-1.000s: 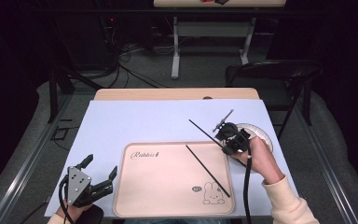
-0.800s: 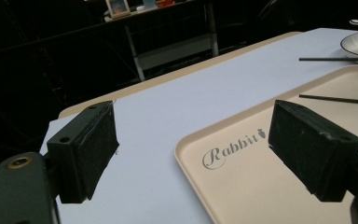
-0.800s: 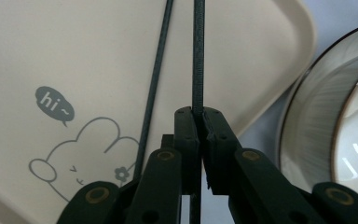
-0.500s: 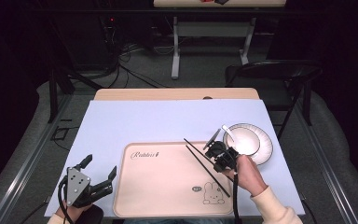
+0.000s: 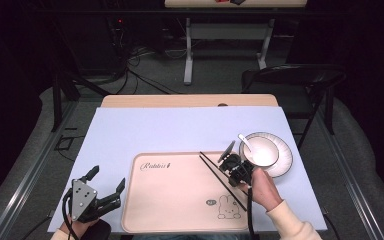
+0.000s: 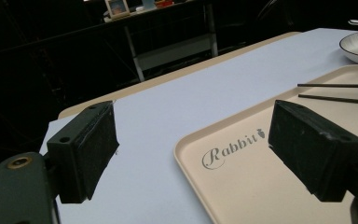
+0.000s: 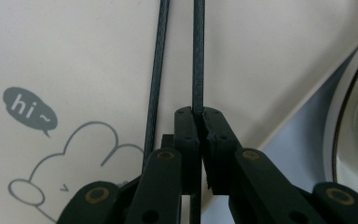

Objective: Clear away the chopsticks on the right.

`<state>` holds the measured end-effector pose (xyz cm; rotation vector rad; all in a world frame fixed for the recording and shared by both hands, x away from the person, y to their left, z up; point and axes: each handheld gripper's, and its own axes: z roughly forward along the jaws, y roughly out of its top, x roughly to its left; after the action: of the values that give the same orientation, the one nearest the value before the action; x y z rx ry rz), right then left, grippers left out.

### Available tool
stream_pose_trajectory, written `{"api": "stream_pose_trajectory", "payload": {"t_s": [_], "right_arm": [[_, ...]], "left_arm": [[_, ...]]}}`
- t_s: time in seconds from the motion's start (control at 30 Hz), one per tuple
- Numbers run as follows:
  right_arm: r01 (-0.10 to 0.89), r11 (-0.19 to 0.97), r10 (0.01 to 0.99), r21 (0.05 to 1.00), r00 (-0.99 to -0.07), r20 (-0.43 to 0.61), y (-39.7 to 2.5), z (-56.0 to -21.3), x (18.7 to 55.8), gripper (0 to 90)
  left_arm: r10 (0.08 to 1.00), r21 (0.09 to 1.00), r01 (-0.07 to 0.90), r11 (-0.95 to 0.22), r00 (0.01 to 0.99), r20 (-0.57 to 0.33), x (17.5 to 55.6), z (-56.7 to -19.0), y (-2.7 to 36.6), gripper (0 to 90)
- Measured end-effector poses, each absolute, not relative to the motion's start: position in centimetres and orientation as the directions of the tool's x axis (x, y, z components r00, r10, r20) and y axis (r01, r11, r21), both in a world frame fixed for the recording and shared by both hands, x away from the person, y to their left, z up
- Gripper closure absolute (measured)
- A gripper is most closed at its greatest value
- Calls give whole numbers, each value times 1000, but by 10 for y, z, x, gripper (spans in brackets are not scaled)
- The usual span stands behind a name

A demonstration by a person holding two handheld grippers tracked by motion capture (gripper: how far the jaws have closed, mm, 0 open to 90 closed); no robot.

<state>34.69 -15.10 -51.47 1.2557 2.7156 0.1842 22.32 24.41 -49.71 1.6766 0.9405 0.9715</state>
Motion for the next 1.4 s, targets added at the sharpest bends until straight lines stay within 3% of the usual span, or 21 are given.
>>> {"api": "stream_pose_trajectory", "payload": {"t_s": [0.6, 0.73, 0.83, 0.87, 0.93, 0.97, 1.0, 1.17, 1.4], "right_arm": [[785, 587, 801, 198, -598, -3, -143, -524, 354, 803], [772, 602, 787, 206, -617, 12, -147, -521, 355, 673], [764, 605, 780, 223, -625, 24, -148, -519, 354, 640], [764, 606, 780, 220, -625, 19, -149, -518, 353, 572], [760, 612, 777, 219, -629, 15, -149, -516, 353, 554], [747, 624, 767, 228, -642, 3, -151, -514, 352, 459], [747, 624, 767, 228, -642, 3, -151, -514, 352, 459], [665, 641, 731, 384, -681, -42, -158, -509, 349, 209], [574, 651, 693, 497, -716, -81, -162, -497, 340, 120]], "left_arm": [[902, 955, 150, -258, 392, 182, 223, -497, 244, 153], [902, 954, 150, -259, 392, 183, 224, -497, 244, 153], [901, 953, 151, -261, 393, 184, 224, -497, 244, 153], [901, 954, 150, -259, 392, 183, 224, -497, 244, 153], [902, 954, 151, -259, 392, 182, 224, -497, 244, 153], [901, 954, 150, -259, 393, 183, 224, -497, 244, 153], [901, 954, 150, -259, 393, 183, 224, -497, 244, 153], [899, 951, 158, -266, 398, 185, 225, -497, 243, 153], [899, 952, 157, -262, 398, 182, 224, -497, 244, 153]]}}
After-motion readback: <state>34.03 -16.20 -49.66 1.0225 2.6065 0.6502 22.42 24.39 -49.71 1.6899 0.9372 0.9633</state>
